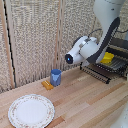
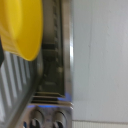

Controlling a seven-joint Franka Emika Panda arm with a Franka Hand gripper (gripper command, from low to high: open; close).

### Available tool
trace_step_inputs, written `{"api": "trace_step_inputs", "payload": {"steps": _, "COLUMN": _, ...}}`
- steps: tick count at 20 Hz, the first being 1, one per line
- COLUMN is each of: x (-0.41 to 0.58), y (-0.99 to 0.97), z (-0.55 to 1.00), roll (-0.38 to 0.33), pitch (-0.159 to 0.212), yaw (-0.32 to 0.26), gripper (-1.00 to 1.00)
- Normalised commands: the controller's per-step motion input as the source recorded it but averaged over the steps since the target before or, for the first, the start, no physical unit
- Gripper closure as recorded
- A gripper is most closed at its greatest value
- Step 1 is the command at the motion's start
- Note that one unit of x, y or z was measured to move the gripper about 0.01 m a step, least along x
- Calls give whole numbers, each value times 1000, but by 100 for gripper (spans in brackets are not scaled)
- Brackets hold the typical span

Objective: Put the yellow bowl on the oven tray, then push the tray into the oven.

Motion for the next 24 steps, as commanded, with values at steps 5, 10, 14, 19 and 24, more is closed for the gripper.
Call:
{"api": "trace_step_inputs", "payload": {"steps": 5, "x": 493, "y": -298, "z": -262, "roll": 168, "pitch": 48, "yaw": 72, "gripper": -100}}
{"api": "trace_step_inputs", "payload": {"steps": 10, "x": 319, "y": -95, "z": -190, "roll": 91, "pitch": 5, "yaw": -93, "gripper": -100}}
{"api": "trace_step_inputs", "payload": {"steps": 14, "x": 214, "y": -156, "z": -146, "roll": 74, "pitch": 18, "yaw": -115, "gripper": -100}}
{"api": "trace_step_inputs", "payload": {"steps": 19, "x": 53, "y": -354, "z": -27, "roll": 74, "pitch": 29, "yaw": -146, "gripper": -100}}
{"api": "trace_step_inputs", "payload": {"steps": 24, "x": 0, "y": -362, "z": 36, "roll": 42, "pitch": 7, "yaw": -196, "gripper": -100}}
